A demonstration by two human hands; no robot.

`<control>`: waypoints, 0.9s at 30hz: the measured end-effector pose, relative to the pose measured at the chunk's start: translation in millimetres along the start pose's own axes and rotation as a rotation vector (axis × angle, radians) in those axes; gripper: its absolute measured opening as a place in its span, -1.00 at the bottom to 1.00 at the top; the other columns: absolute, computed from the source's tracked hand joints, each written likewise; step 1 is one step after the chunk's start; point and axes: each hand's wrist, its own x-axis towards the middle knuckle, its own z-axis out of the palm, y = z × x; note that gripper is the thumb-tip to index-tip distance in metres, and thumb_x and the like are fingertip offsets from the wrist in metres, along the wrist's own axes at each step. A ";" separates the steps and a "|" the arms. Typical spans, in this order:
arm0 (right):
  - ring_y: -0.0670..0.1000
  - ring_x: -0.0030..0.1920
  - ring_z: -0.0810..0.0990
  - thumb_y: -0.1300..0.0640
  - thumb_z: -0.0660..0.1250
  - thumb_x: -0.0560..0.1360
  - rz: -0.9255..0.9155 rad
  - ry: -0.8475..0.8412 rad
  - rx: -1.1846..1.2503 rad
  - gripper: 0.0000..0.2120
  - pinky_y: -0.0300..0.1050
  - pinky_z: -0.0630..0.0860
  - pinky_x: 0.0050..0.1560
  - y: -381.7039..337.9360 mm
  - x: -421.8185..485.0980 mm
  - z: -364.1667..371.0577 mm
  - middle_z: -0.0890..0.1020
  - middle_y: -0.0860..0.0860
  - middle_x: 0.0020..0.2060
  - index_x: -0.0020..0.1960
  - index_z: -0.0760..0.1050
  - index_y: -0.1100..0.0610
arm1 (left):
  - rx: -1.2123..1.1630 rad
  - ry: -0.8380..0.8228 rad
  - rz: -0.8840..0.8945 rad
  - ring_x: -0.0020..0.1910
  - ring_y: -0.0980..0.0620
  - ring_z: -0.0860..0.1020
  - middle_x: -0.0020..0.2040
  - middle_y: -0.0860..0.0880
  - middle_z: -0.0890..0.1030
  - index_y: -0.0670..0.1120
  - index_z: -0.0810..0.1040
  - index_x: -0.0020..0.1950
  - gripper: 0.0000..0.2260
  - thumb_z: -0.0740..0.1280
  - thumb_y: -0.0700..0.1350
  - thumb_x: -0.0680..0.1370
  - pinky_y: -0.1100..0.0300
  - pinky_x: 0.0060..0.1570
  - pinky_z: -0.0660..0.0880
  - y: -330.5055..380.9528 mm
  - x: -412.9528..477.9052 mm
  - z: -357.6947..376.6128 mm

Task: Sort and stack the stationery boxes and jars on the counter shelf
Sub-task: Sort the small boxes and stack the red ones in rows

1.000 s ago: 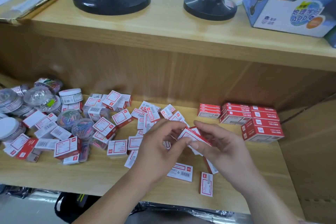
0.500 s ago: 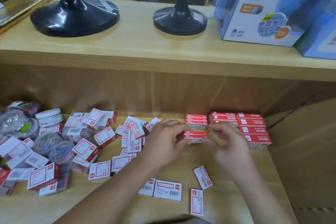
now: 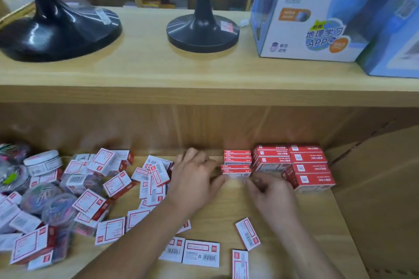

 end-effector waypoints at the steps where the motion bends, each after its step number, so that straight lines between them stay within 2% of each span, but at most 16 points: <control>1: 0.02 -0.29 0.58 -0.23 0.30 0.40 0.001 0.008 -0.001 -0.68 -0.02 0.54 -0.29 0.2 0.3 1.1 0.60 -0.09 -0.39 -0.21 0.57 0.03 | 0.019 -0.032 0.014 -0.05 -0.06 0.51 -0.21 0.08 0.57 0.06 0.69 -0.10 -0.61 0.28 0.34 0.49 0.01 -0.08 0.44 0.5 0.9 3.0; 3: 0.00 -0.35 0.50 -0.23 0.34 0.44 -0.012 0.031 -0.008 -0.67 -0.03 0.51 -0.34 0.2 0.8 1.7 0.52 -0.10 -0.45 -0.25 0.52 0.04 | 0.052 -0.063 0.033 -0.06 -0.06 0.49 -0.23 0.07 0.55 0.05 0.70 -0.12 -0.61 0.25 0.31 0.52 0.03 -0.07 0.42 4.9 3.2 9.2; 7: -0.04 -0.35 0.56 -0.13 0.46 0.46 -0.015 0.059 0.007 -0.78 -0.06 0.51 -0.34 0.1 0.3 0.9 0.52 -0.17 -0.48 -0.23 0.58 0.00 | 0.089 -0.056 0.020 -0.08 -0.08 0.48 -0.23 0.03 0.55 0.01 0.67 -0.14 -0.65 0.26 0.23 0.52 0.00 -0.05 0.45 11.9 5.0 16.0; 10: -0.04 -0.36 0.61 -0.14 0.44 0.48 0.001 0.059 0.045 -0.78 -0.04 0.53 -0.34 2.5 1.3 0.8 0.62 -0.13 -0.43 -0.19 0.61 0.00 | 0.114 -0.045 0.030 -0.09 -0.10 0.50 -0.21 0.02 0.57 0.00 0.66 -0.16 -0.67 0.26 0.21 0.53 0.01 -0.11 0.42 15.8 4.7 16.2; 16: -0.03 -0.33 0.63 -0.24 0.39 0.47 0.067 0.077 0.030 -0.72 -0.02 0.55 -0.32 2.8 5.5 3.3 0.64 -0.14 -0.42 -0.20 0.63 -0.03 | 0.136 -0.042 0.028 -0.11 -0.11 0.51 -0.23 0.00 0.57 -0.02 0.65 -0.20 -0.69 0.31 0.18 0.51 0.03 -0.15 0.42 20.1 7.6 17.1; 22: 0.06 -0.32 0.63 -0.22 0.40 0.48 0.030 0.112 -0.059 -0.72 -0.04 0.54 -0.34 -0.6 2.2 5.4 0.62 -0.08 -0.42 -0.19 0.60 -0.02 | 0.124 -0.064 0.022 -0.09 -0.10 0.51 -0.20 0.00 0.56 -0.01 0.66 -0.14 -0.68 0.31 0.21 0.51 0.03 -0.13 0.40 16.0 5.9 17.4; 27: 0.06 -0.30 0.64 -0.21 0.41 0.48 0.041 0.098 -0.040 -0.74 -0.05 0.53 -0.32 -1.7 2.3 3.7 0.63 -0.10 -0.42 -0.18 0.61 -0.02 | 0.116 -0.086 0.011 -0.05 -0.10 0.51 -0.13 0.00 0.57 -0.01 0.64 -0.03 -0.68 0.30 0.21 0.52 0.02 -0.10 0.42 17.2 6.0 17.7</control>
